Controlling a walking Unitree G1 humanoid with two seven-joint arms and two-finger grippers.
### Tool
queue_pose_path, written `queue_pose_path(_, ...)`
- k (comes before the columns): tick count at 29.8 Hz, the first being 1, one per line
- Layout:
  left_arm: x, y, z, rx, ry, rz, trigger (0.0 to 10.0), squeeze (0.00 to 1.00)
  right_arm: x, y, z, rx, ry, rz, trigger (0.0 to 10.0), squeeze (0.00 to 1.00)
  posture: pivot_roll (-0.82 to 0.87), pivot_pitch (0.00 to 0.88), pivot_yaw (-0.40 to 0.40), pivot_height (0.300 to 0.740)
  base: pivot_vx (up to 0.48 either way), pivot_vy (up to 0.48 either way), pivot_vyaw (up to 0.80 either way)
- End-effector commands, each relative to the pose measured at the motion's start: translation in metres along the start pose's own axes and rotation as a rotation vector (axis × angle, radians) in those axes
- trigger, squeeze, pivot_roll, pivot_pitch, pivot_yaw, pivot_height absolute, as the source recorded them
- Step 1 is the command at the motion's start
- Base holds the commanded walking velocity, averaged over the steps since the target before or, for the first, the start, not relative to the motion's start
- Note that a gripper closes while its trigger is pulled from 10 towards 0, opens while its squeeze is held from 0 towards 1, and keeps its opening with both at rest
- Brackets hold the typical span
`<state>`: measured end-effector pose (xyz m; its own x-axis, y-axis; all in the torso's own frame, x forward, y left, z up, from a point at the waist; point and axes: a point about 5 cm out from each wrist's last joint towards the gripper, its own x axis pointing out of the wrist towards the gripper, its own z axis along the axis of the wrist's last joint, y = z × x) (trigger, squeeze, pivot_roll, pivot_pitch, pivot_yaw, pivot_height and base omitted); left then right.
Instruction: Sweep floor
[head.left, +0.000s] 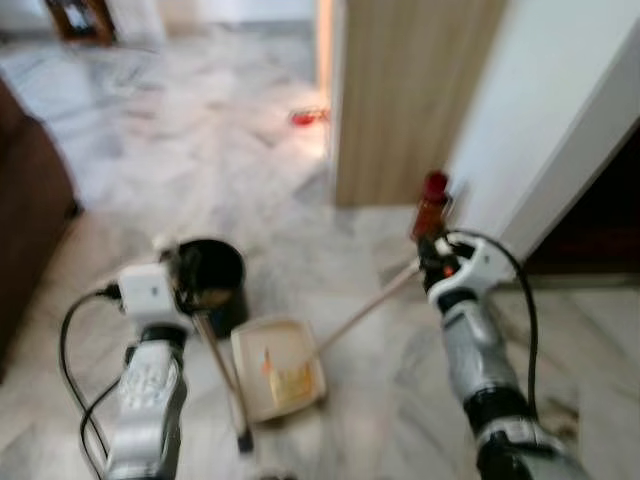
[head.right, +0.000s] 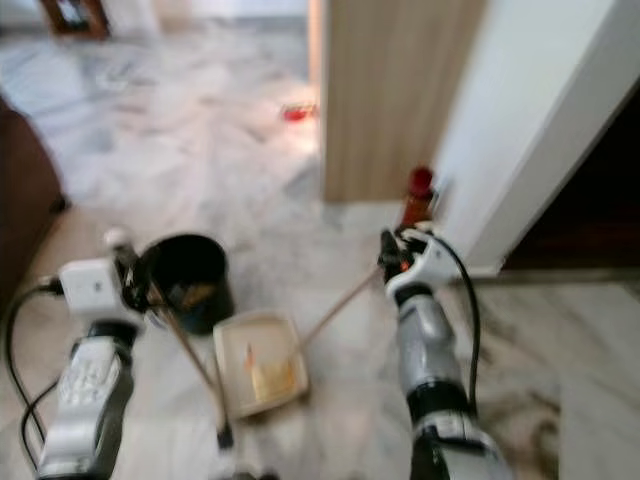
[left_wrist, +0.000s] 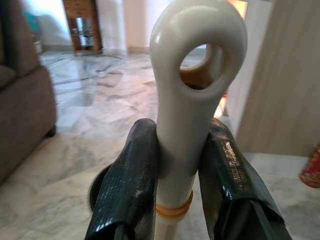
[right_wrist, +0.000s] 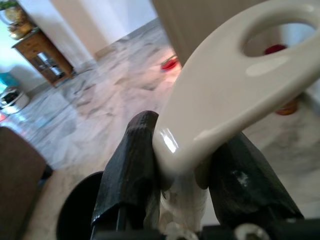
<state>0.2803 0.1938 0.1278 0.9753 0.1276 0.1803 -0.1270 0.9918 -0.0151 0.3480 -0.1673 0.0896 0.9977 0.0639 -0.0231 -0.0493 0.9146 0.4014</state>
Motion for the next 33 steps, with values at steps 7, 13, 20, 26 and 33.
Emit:
queue_pose_path(7, 0.001, -0.002, 0.006, -0.008, -0.030, -0.014, 10.0, 0.00, 0.005, 0.008, 0.009, 0.031, -0.042, 0.035, 10.0, 0.00, 0.03, 0.111, -0.034, 0.740, 0.000, 0.331, 0.00)
queue_pose_path(13, 0.001, -0.002, 0.006, -0.004, -0.029, -0.015, 10.0, 0.00, 0.005, 0.008, 0.009, 0.027, -0.040, 0.040, 10.0, 0.00, 0.03, 0.111, -0.033, 0.740, 0.000, 0.333, 0.00)
queue_pose_path(20, 0.001, -0.001, 0.007, 0.002, -0.036, -0.016, 10.0, 0.00, 0.005, 0.005, 0.013, -0.010, -0.059, 0.025, 10.0, 0.00, 0.03, 0.111, -0.033, 0.740, 0.000, 0.137, 0.00)
queue_pose_path(26, 0.000, -0.001, 0.006, 0.006, -0.033, -0.016, 10.0, 0.00, 0.005, 0.002, 0.018, -0.036, -0.080, 0.013, 10.0, 0.00, 0.03, 0.107, -0.033, 0.740, 0.000, 0.000, 0.00)
queue_pose_path(33, 0.000, 0.000, 0.006, 0.008, -0.033, -0.017, 10.0, 0.00, 0.006, 0.000, 0.023, -0.054, -0.099, 0.002, 10.0, 0.00, 0.03, 0.105, -0.032, 0.740, 0.000, 0.000, 0.00)
